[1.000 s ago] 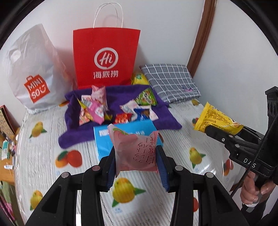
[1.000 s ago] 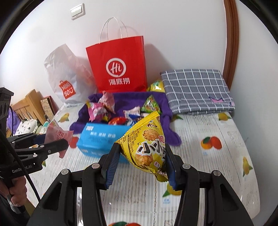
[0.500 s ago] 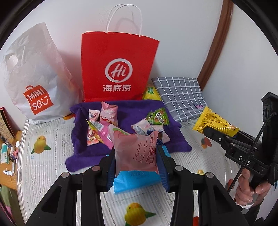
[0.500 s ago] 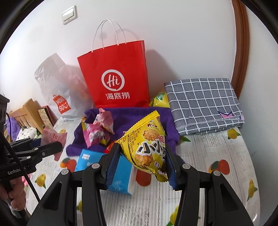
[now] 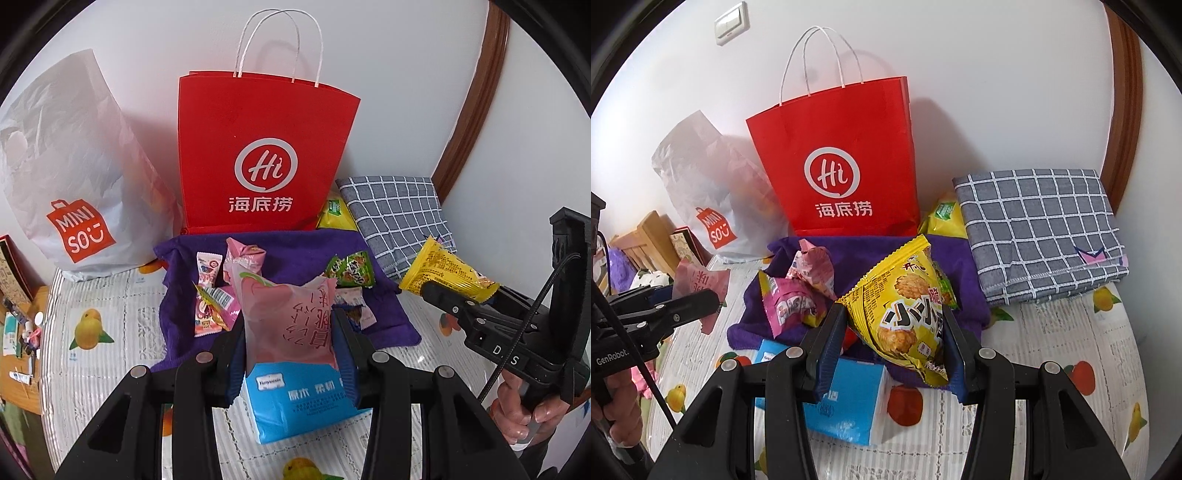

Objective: Organize snacks
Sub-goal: 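Carry the pink packet and yellow bag over the purple towel with both grippers, then open both grippers to drop the snacks onto the purple towel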

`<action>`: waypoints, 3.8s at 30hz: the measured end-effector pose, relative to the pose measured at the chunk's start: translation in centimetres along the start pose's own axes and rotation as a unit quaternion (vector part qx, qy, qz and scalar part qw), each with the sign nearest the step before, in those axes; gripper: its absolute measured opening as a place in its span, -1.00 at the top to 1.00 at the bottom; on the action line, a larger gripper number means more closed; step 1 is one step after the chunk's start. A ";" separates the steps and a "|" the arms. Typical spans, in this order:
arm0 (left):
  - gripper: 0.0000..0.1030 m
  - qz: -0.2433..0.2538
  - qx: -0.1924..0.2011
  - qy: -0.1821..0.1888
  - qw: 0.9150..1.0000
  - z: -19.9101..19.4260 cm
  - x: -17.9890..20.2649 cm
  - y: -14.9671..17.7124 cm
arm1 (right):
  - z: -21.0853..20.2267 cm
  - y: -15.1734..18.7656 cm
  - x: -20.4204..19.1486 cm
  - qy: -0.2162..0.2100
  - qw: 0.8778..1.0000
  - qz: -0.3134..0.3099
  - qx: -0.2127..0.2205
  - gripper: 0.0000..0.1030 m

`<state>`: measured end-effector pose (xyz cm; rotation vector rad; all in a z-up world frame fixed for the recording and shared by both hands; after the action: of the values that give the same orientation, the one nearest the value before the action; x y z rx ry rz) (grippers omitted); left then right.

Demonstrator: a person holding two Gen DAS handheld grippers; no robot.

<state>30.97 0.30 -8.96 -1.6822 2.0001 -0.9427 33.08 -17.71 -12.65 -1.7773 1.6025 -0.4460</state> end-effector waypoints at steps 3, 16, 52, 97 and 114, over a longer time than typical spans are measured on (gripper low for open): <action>0.23 -0.002 0.001 0.001 1.000 0.4 -0.3 -0.5 | 0.7 -0.7 0.0 0.002 1.000 -0.002 -0.001 0.05; 0.23 -0.002 0.007 0.001 1.000 1.9 -0.8 -2.2 | 2.4 -2.5 0.5 0.009 1.000 -0.004 -0.002 0.05; 0.23 -0.035 -0.016 0.005 0.999 7.2 -4.9 -3.7 | 9.5 -3.9 1.5 0.000 0.999 -0.005 -0.042 0.05; 0.22 -0.054 -0.087 0.043 0.994 15.1 -4.5 -1.0 | 17.4 0.4 0.3 -0.012 0.989 -0.041 -0.140 0.03; 0.03 -0.044 -0.093 0.045 0.994 15.6 -3.4 -0.8 | 15.8 -0.2 0.2 -0.020 0.993 -0.045 -0.108 -0.48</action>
<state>42.52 -0.50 -20.04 -1.8727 2.1461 -0.8988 43.74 -13.79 -23.68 -2.0131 1.5964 -0.2847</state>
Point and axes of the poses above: each gripper's, at about its wrist camera, not at the fingertips, and z roughly the way its jaws point, x to its right, y to its underside, the point moved 8 cm from there along z, roughly the way its jaws point, and after that the axes turned 3 degrees about z, right-handed, at the moved point
